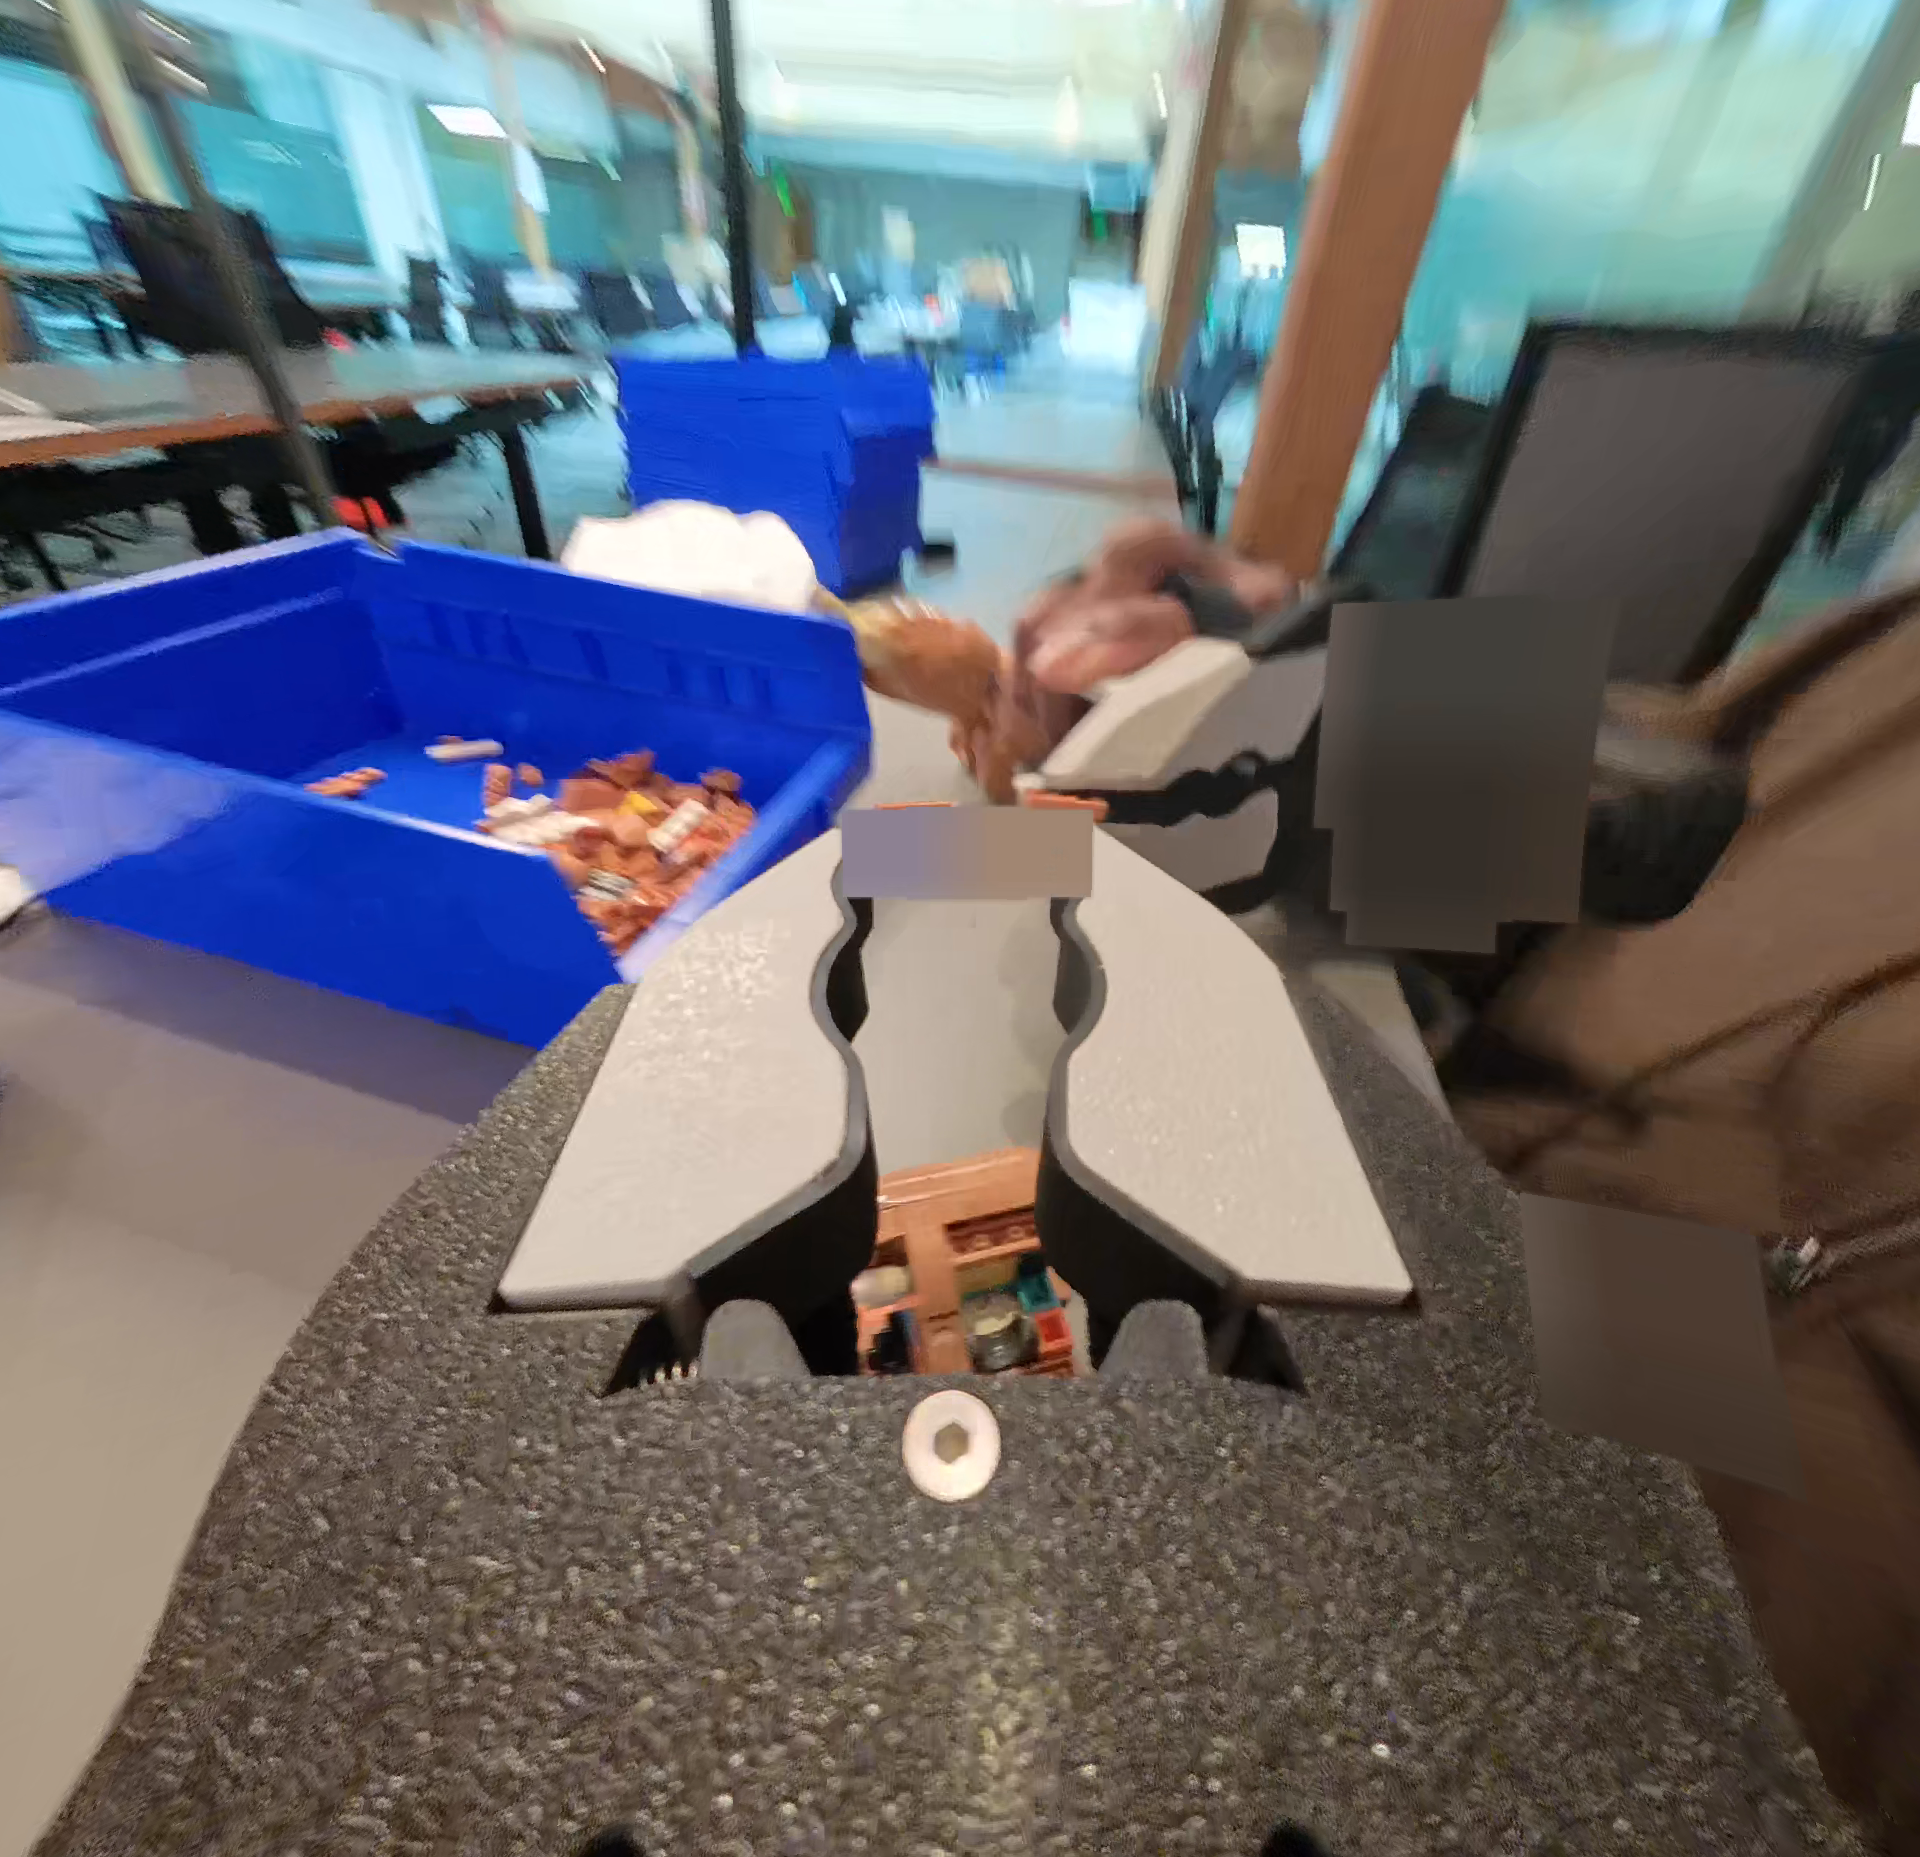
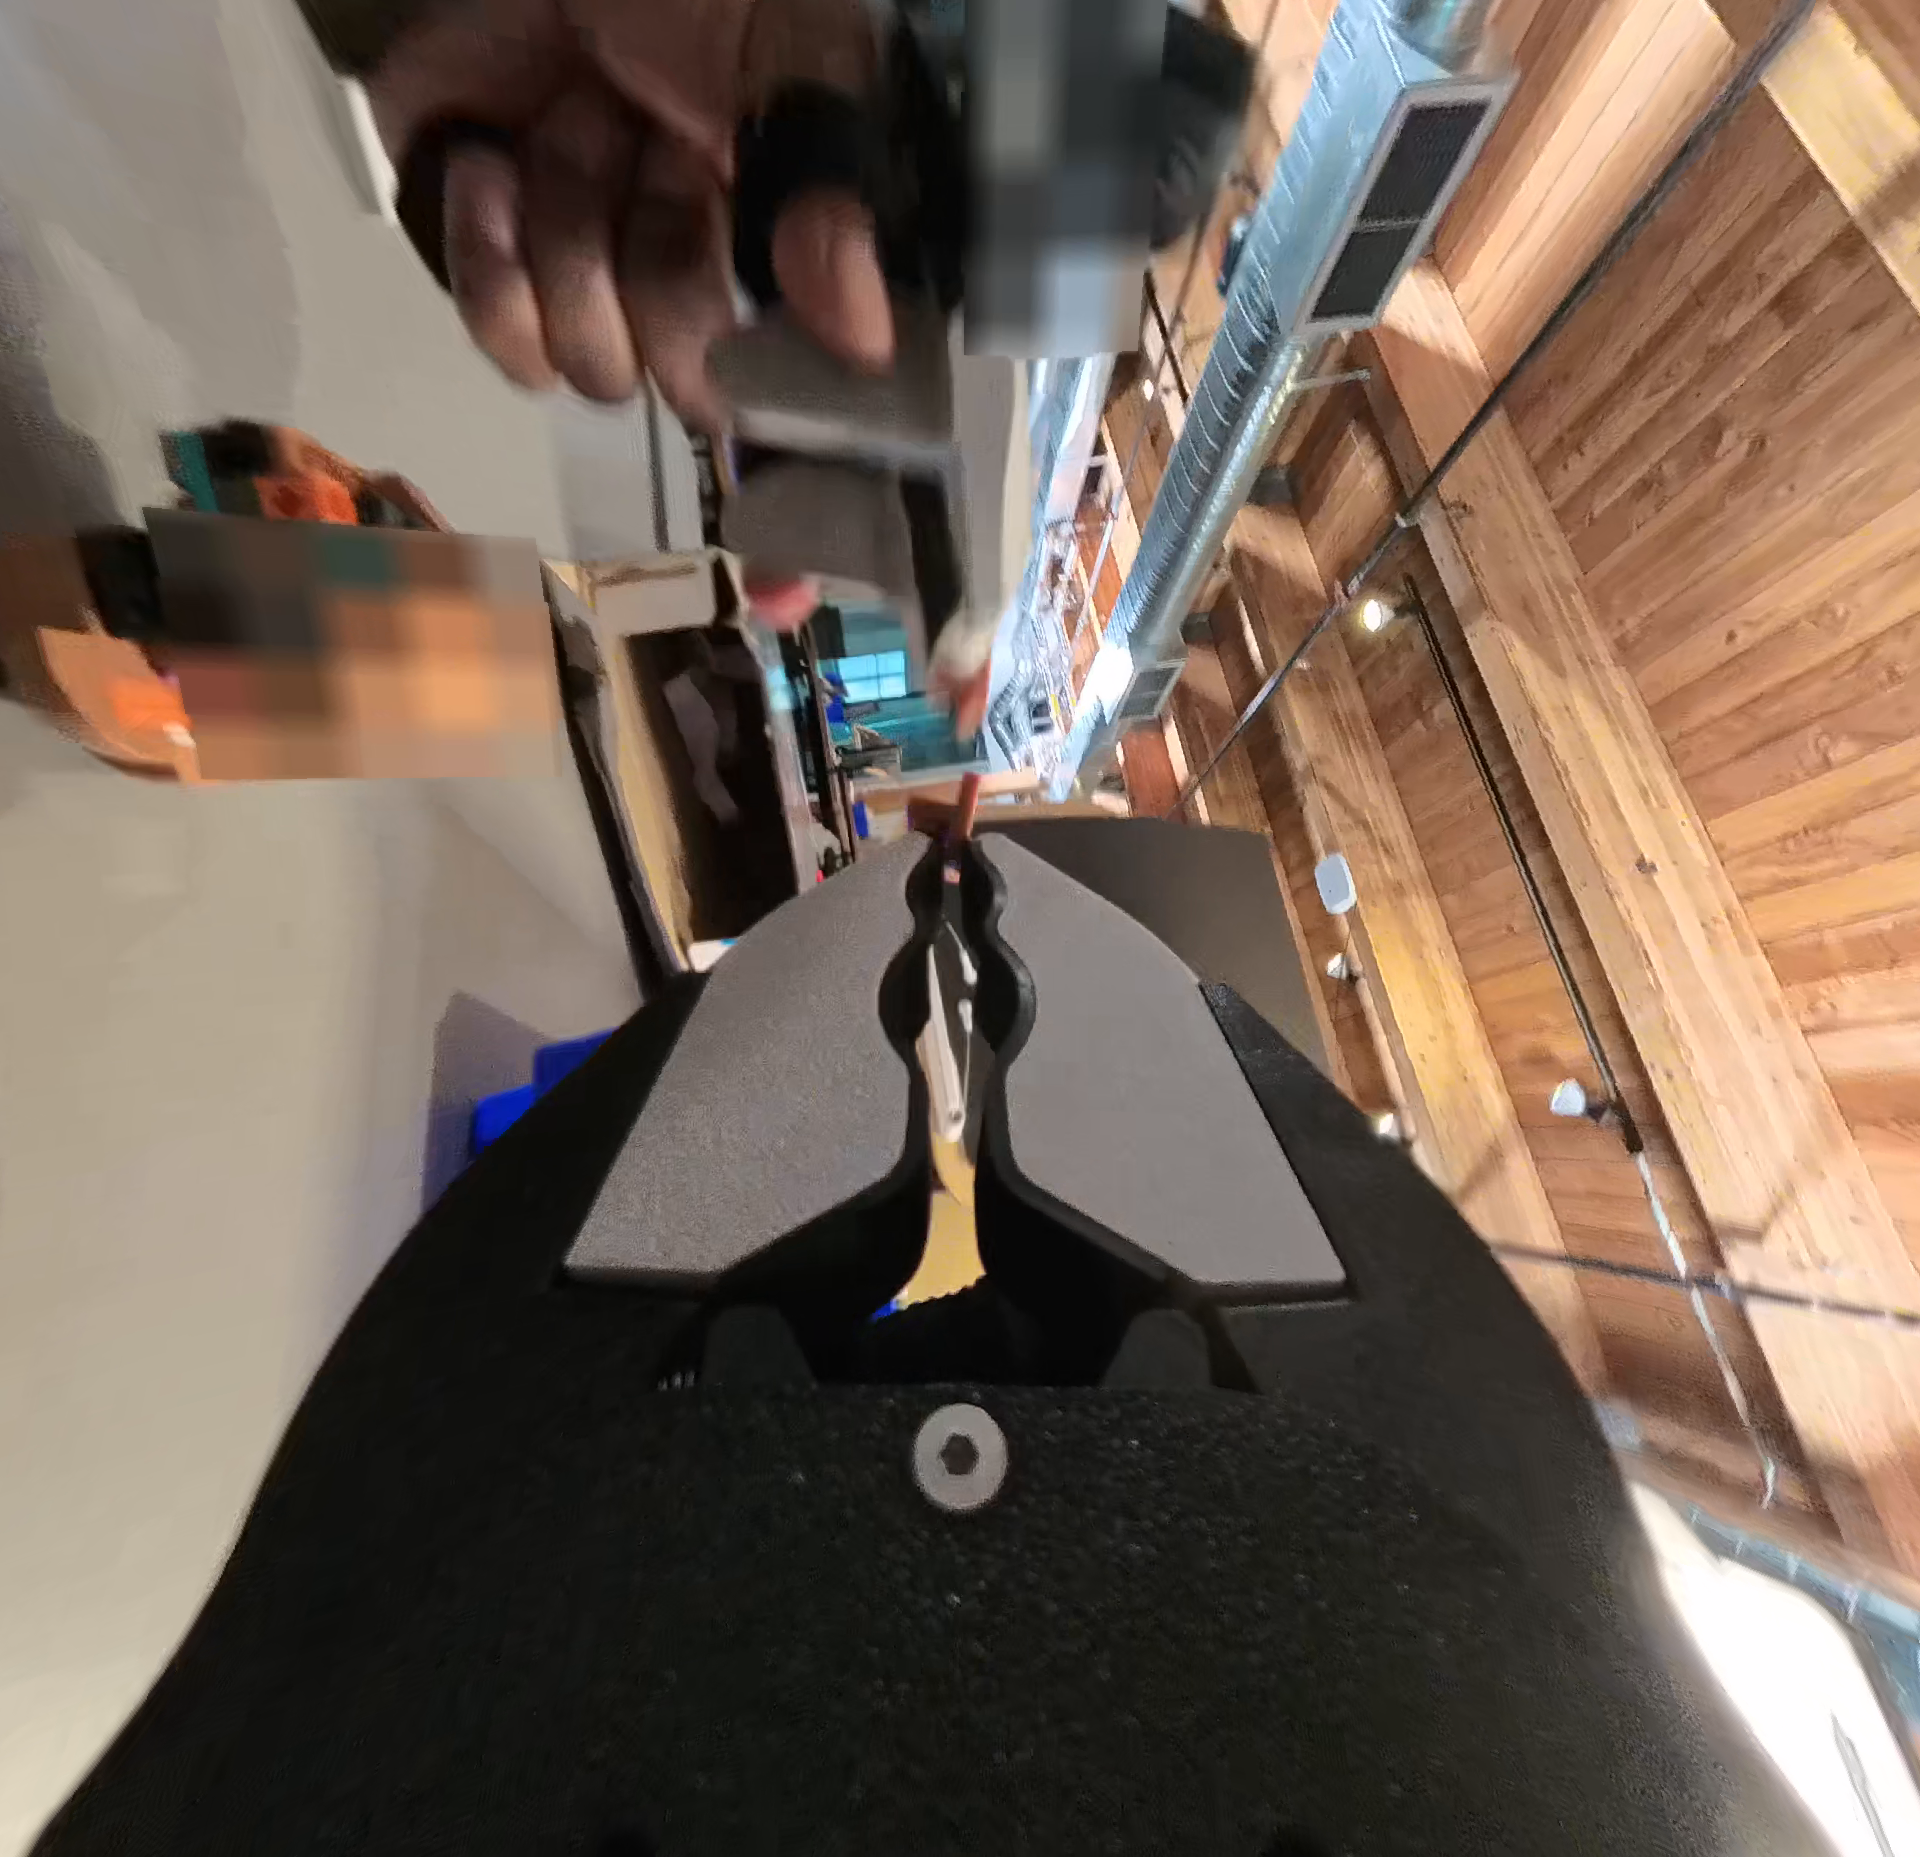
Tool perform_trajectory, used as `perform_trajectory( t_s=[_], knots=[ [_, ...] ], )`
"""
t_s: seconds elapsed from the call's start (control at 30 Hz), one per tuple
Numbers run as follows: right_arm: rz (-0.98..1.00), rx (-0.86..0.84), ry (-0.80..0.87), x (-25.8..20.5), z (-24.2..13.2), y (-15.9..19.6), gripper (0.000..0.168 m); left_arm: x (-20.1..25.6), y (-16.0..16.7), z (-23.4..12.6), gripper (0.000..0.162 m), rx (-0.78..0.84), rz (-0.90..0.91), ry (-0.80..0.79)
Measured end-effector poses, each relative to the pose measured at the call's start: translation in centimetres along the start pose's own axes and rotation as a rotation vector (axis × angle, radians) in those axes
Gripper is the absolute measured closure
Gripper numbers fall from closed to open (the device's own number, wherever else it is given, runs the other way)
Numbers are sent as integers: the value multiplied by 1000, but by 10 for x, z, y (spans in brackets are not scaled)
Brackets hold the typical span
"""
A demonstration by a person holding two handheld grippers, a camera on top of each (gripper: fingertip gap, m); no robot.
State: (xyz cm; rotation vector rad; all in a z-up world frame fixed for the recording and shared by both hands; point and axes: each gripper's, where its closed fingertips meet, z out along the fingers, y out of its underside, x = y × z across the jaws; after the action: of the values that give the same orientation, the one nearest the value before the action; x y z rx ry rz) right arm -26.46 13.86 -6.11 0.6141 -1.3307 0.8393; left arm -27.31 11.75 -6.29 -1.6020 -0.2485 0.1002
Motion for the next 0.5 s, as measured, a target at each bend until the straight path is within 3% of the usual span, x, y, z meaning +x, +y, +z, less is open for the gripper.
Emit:
perform_trajectory(
  t_s=[0.1,0.23,0.37,0.43,0.5],
  knots=[
    [153,-22,46,17,-8,21,166,-29,-42,-53,129,252,-133,-31],
    [158,-115,50,11,4,37,166,-29,-38,-53,129,219,-100,-52],
    [167,-444,86,13,24,97,165,-28,-27,-40,129,155,-86,-67],
    [238,-635,44,6,29,138,147,-29,-24,-38,129,149,-96,-71],
    [340,-724,-7,-8,25,159,135,-29,-22,-37,129,145,-107,-69]
  ],
)
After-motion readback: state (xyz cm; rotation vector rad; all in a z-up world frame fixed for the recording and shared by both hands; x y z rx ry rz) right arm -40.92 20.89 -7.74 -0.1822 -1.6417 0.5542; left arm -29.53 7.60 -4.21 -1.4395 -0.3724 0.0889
